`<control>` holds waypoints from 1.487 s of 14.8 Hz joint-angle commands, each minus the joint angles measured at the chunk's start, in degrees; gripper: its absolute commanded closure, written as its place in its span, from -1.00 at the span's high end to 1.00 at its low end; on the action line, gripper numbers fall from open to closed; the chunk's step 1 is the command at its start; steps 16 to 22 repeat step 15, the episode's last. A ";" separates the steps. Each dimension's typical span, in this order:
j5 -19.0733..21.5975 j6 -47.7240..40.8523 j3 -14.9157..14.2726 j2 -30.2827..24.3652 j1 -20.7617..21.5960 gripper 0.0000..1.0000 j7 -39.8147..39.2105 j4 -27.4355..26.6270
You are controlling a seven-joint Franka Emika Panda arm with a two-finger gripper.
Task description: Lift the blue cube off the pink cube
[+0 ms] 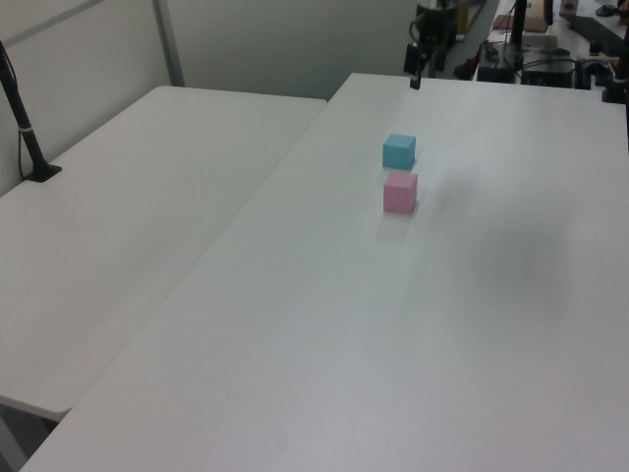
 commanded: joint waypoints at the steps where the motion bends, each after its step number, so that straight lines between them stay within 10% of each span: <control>1: 3.29 -5.91 -0.39 -9.87 1.85 1.00 2.98 -6.80; 6: 2.95 -8.22 -2.23 -19.02 6.50 1.00 -0.87 -14.72; 10: 3.38 -7.87 -6.18 -19.65 10.81 1.00 -13.61 -14.72; 22: 3.47 -8.13 -6.19 -19.38 11.53 1.00 -13.89 -14.11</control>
